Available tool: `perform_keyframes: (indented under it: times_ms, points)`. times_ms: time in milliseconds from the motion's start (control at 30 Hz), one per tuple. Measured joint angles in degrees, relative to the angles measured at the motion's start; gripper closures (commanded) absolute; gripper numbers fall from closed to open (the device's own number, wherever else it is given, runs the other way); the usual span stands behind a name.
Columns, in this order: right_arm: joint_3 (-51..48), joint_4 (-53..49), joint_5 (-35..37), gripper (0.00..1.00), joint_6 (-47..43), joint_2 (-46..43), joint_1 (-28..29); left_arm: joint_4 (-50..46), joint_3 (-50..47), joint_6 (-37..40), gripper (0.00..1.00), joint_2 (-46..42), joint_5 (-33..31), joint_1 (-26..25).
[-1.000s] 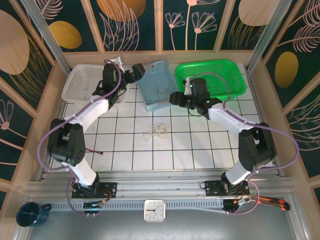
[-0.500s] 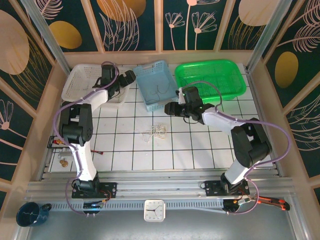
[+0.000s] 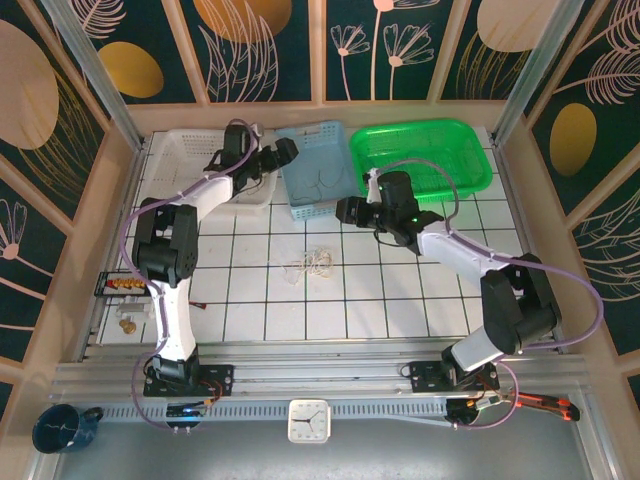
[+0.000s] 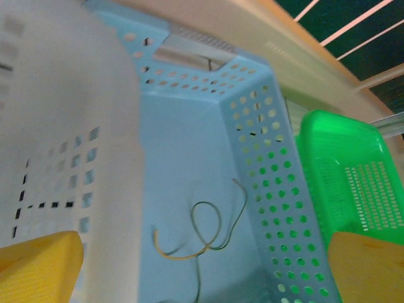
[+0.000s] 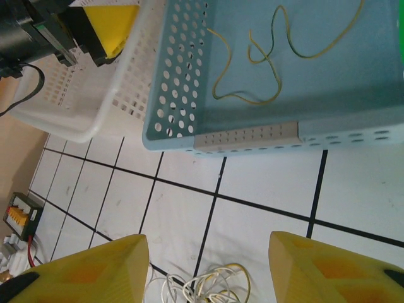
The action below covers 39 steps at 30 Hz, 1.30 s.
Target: Untangle the cables
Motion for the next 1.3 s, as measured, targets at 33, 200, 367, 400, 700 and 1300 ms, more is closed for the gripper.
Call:
perform_keyframes:
  times_ms: [33,200,367,400,700,1300]
  points:
    - [0.1,0.0,0.0,0.46,0.0,0.0,-0.2,-0.6,0.9,0.2,0.01,0.0,-0.2,-0.1]
    - [5.2,-2.4,0.2,0.46,0.5,2.8,-2.4,-4.3,5.5,2.4,0.01,0.0,-2.4,0.9]
    - [15.1,-6.4,0.4,0.47,0.9,7.2,-6.5,-11.2,22.6,6.3,0.01,5.5,-2.4,1.2]
    - [16.9,-7.4,0.4,0.46,1.1,7.8,-7.1,-10.9,25.7,6.7,0.03,6.8,-2.5,0.9]
    - [23.9,-13.0,0.7,0.47,2.4,9.6,-9.0,-14.6,31.4,6.9,0.12,10.5,-2.7,-5.6]
    - [25.6,-19.3,-0.2,0.48,2.1,12.7,-9.2,-26.9,42.5,13.7,0.3,20.2,-14.4,-12.8]
